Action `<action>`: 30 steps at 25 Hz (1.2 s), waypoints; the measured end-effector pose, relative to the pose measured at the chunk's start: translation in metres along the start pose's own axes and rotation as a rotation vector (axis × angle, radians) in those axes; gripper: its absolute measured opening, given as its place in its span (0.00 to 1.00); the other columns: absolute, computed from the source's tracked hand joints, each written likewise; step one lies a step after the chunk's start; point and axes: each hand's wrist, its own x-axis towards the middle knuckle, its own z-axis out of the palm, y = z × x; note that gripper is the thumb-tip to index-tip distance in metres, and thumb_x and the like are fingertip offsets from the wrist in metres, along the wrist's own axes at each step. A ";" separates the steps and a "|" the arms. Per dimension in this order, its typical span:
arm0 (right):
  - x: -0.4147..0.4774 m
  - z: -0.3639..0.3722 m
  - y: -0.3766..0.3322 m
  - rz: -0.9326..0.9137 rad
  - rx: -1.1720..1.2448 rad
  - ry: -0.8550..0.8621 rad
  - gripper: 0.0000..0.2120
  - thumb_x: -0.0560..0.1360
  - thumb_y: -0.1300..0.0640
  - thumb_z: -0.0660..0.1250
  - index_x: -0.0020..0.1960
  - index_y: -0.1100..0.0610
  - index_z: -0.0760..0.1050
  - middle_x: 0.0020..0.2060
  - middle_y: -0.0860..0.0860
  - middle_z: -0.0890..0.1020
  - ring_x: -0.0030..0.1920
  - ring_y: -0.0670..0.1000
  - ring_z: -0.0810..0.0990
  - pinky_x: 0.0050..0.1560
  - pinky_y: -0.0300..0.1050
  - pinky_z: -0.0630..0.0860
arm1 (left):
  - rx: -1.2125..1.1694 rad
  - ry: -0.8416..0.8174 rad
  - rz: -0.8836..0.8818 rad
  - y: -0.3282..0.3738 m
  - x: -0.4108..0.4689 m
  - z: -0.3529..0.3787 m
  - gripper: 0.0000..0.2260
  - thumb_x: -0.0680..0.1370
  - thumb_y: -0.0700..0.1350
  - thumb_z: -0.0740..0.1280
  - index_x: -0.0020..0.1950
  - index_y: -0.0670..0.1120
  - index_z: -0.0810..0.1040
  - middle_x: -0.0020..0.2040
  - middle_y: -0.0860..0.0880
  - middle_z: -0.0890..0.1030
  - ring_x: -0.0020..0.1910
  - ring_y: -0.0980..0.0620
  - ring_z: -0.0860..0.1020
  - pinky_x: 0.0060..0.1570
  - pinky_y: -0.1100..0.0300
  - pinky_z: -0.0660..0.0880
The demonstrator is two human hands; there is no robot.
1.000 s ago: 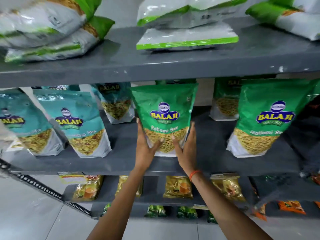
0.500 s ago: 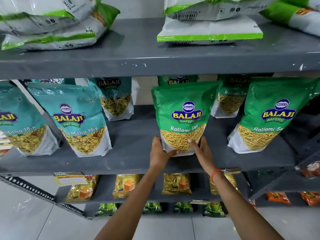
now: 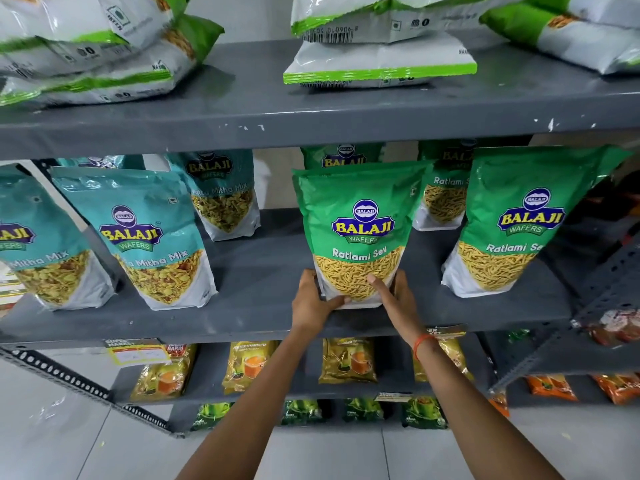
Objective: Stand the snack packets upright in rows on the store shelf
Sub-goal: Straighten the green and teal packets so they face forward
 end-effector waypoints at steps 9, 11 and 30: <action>-0.028 0.035 -0.033 -0.322 -0.167 0.404 0.34 0.77 0.42 0.55 0.75 0.59 0.52 0.75 0.57 0.59 0.75 0.50 0.58 0.74 0.47 0.60 | 0.056 0.109 0.190 0.010 -0.027 -0.013 0.41 0.70 0.60 0.69 0.75 0.46 0.54 0.76 0.46 0.62 0.73 0.48 0.63 0.68 0.50 0.67; -0.035 0.060 -0.051 -0.521 -0.194 0.455 0.29 0.79 0.47 0.52 0.75 0.59 0.52 0.76 0.58 0.58 0.76 0.51 0.55 0.76 0.47 0.57 | 0.116 0.257 0.340 0.019 -0.037 -0.030 0.37 0.74 0.62 0.61 0.76 0.48 0.49 0.78 0.49 0.56 0.75 0.53 0.57 0.71 0.54 0.62; -0.027 0.320 -0.040 -0.025 -0.050 -0.274 0.32 0.70 0.46 0.71 0.69 0.53 0.63 0.66 0.51 0.74 0.66 0.51 0.73 0.56 0.30 0.73 | -0.293 0.258 0.052 -0.132 0.023 -0.282 0.40 0.74 0.46 0.70 0.77 0.44 0.47 0.78 0.46 0.55 0.76 0.51 0.57 0.73 0.53 0.59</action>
